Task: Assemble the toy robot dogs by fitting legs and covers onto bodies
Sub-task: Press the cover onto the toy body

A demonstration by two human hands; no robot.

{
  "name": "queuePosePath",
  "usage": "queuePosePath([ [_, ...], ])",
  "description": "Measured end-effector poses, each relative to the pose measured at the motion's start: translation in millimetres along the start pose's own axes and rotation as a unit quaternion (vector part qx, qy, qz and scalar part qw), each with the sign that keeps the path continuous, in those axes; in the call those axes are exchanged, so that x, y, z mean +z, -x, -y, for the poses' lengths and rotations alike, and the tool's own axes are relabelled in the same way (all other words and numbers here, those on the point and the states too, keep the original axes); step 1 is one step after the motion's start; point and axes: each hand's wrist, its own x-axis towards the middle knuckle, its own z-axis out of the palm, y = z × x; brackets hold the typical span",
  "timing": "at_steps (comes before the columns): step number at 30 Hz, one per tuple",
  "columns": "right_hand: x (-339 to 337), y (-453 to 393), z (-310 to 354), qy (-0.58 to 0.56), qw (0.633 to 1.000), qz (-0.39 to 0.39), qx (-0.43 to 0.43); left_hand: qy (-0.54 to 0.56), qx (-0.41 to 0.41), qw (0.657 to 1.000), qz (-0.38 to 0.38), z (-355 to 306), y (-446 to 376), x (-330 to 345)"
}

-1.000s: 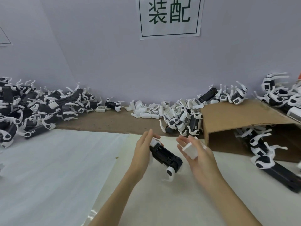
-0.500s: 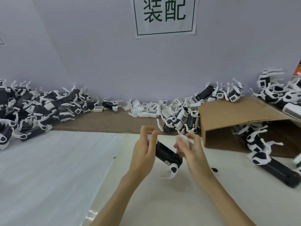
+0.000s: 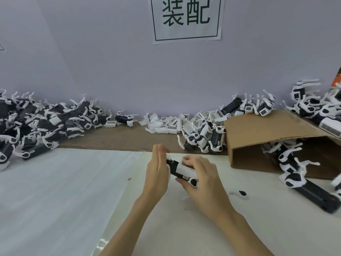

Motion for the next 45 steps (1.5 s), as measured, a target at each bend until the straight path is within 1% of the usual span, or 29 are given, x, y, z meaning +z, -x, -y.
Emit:
queuePosePath([
  [3,4.4,3.6,3.8,0.019,1.0,0.0,0.005,0.006,0.003,1.0,0.001,0.1,1.6,1.0],
  [6,6.8,7.7,5.7,0.024,0.999,0.01,0.027,-0.011,0.03,0.999,0.009,-2.9,5.1,4.2],
  [11,7.1,7.2,4.1,0.076,0.997,-0.013,0.004,-0.019,0.043,0.999,0.013,-5.5,7.6,9.3],
  [14,8.6,5.0,3.9,0.064,0.998,-0.012,0.016,-0.019,0.028,0.999,0.015,-5.8,8.1,9.5],
  [17,6.0,1.2,-0.1,0.068,0.997,0.003,0.02,-0.024,0.014,0.999,0.038,-7.1,9.6,7.7],
  [20,-3.6,-0.5,-5.3,0.035,0.998,0.027,0.051,-0.067,0.03,0.995,0.07,-9.6,8.9,5.5],
  [22,-7.4,1.1,-5.8,0.016,0.998,0.026,0.054,-0.091,0.046,0.991,0.081,-11.4,8.6,5.2],
  [28,-6.2,0.9,-4.3,0.022,0.998,0.034,0.051,-0.089,0.054,0.992,0.072,-12.6,10.2,5.2],
  [30,-2.0,2.0,-1.1,0.034,0.998,0.029,0.033,-0.092,0.052,0.992,0.069,-11.6,9.6,5.8],
  [34,3.3,1.0,2.2,0.045,0.999,-0.016,0.018,-0.094,0.041,0.993,0.057,-11.2,9.0,6.1],
  [36,1.7,-2.8,-1.2,0.068,0.997,-0.025,0.004,-0.097,0.039,0.993,0.055,-11.1,8.7,5.7],
  [38,-1.3,-4.4,-3.5,0.077,0.997,-0.014,0.016,-0.101,0.035,0.993,0.054,-10.3,8.4,6.2],
  [39,-4.4,-4.4,-3.4,0.057,0.998,0.003,0.032,-0.098,0.034,0.993,0.054,-9.5,8.2,6.6],
  [40,-7.6,-3.9,-4.1,0.003,0.998,0.032,0.052,-0.088,0.033,0.994,0.056,-8.8,7.9,6.3],
  [41,-11.0,-4.1,-4.5,-0.082,0.99,0.075,0.083,-0.069,0.034,0.995,0.063,-8.5,7.6,4.6],
  [42,-16.1,-6.1,-3.7,-0.186,0.966,0.125,0.132,-0.051,0.043,0.995,0.077,-8.7,7.0,1.4],
  [43,-22.2,-8.3,-4.4,-0.281,0.925,0.17,0.19,-0.043,0.065,0.992,0.097,-9.3,6.5,-2.9],
  [44,-28.1,-10.3,-8.0,-0.349,0.881,0.207,0.243,-0.049,0.096,0.987,0.119,-10.1,6.2,-7.5],
  [45,-34.4,-11.8,-12.5,-0.373,0.851,0.246,0.277,-0.065,0.124,0.98,0.145,-10.8,6.0,-11.3],
])
